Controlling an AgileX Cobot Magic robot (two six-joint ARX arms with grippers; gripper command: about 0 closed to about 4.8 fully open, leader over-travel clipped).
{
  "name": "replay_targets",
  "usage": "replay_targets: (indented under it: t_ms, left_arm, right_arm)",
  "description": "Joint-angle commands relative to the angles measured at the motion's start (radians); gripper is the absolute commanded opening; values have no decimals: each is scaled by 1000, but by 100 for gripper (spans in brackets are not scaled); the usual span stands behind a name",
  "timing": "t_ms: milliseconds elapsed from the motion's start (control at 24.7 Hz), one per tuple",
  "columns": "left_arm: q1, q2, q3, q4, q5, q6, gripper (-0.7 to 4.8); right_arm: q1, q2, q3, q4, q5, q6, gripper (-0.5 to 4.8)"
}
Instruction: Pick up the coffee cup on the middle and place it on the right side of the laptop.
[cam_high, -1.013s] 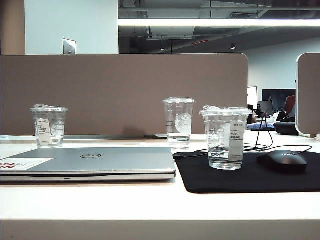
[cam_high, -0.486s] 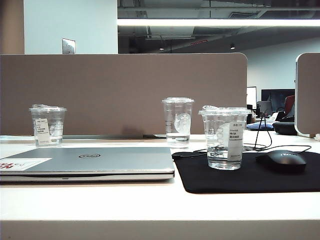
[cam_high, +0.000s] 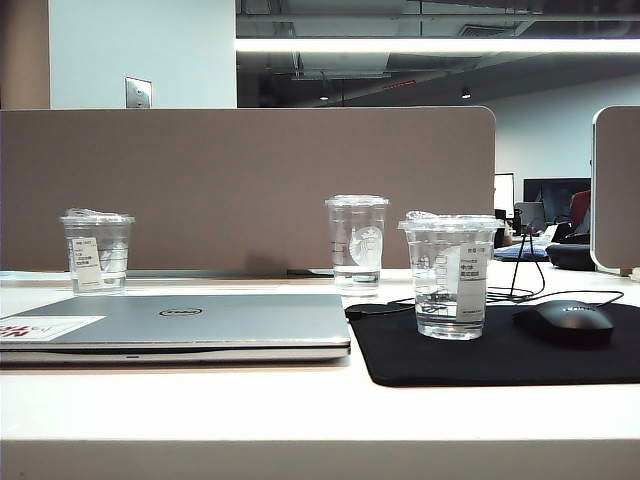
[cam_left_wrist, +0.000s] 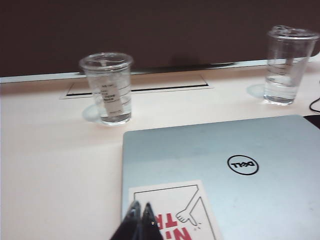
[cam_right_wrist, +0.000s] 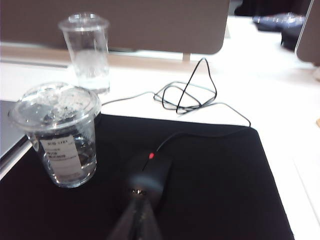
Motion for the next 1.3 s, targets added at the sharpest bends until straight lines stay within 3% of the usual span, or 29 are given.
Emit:
replay_targets:
  t_ms: [41,365,1297]
  left_arm:
    - [21,0,3,27,49,-10,-6]
    - [31,0,3,137,39,0,-6]
    - [30,0,4,105,25,-2,-6]
  right_arm:
    - [0,-1,-48,118,5,3,-5]
    - [0,-10,-99,177,5,2,-5]
    - [0,-11,-99,85,2,1,-5]
